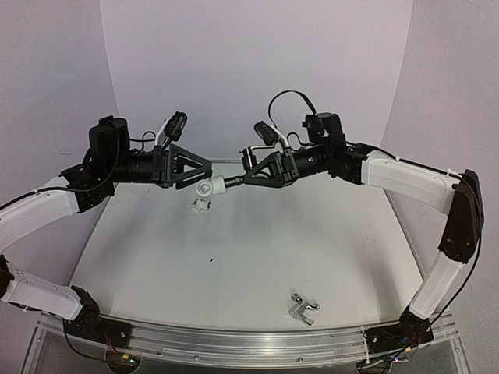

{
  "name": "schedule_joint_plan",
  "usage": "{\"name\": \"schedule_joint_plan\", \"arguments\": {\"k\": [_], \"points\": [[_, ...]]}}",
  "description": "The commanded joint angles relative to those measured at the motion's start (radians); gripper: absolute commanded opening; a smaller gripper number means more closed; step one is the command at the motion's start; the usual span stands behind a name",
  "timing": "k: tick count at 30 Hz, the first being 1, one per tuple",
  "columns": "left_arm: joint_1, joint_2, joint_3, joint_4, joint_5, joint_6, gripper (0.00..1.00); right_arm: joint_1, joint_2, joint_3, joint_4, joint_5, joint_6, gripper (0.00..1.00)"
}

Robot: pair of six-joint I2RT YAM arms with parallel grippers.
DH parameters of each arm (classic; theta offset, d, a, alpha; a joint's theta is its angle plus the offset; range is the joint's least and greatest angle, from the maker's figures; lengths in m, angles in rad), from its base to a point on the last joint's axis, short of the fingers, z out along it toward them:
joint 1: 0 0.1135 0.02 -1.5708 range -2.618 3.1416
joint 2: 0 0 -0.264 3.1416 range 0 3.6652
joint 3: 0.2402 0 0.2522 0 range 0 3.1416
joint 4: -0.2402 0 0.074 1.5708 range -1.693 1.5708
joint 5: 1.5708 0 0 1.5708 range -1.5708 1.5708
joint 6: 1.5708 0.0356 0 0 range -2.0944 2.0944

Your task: Install the water faucets

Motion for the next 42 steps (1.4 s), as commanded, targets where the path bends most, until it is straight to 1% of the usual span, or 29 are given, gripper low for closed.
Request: {"name": "schedule_joint_plan", "arguments": {"k": [1,9,11,16,23,28,33,37,42], "points": [[-0.008,-0.031,0.003,-0.034,0.054,0.036,0.74,-0.008,0.002,0.076,0.095,0.006,0.014,0.0],[-0.025,-0.043,0.042,-0.084,0.042,0.065,0.75,-0.01,0.021,0.062,0.09,0.023,0.006,0.0],[-0.029,-0.042,0.038,-0.107,0.035,0.072,0.76,-0.011,0.022,0.07,0.091,0.024,0.009,0.0],[-0.036,-0.042,0.015,-0.106,0.022,0.069,0.76,-0.016,0.024,0.095,0.09,0.023,0.019,0.0],[-0.036,-0.016,0.018,-0.149,-0.04,0.081,0.76,-0.017,0.005,0.095,0.094,0.007,0.031,0.0],[-0.033,-0.013,0.027,-0.159,-0.099,0.087,0.79,-0.017,-0.016,0.067,0.095,-0.009,0.03,0.0],[-0.026,0.016,0.041,-0.168,-0.152,0.08,0.8,-0.016,-0.034,0.05,0.099,-0.035,0.038,0.0],[-0.024,0.032,0.035,-0.144,-0.122,0.07,0.8,-0.016,-0.043,0.06,0.094,-0.029,0.01,0.0],[-0.016,-0.027,0.031,-0.234,-0.159,0.108,0.81,-0.032,-0.057,0.072,0.087,-0.022,-0.018,0.0]]}}
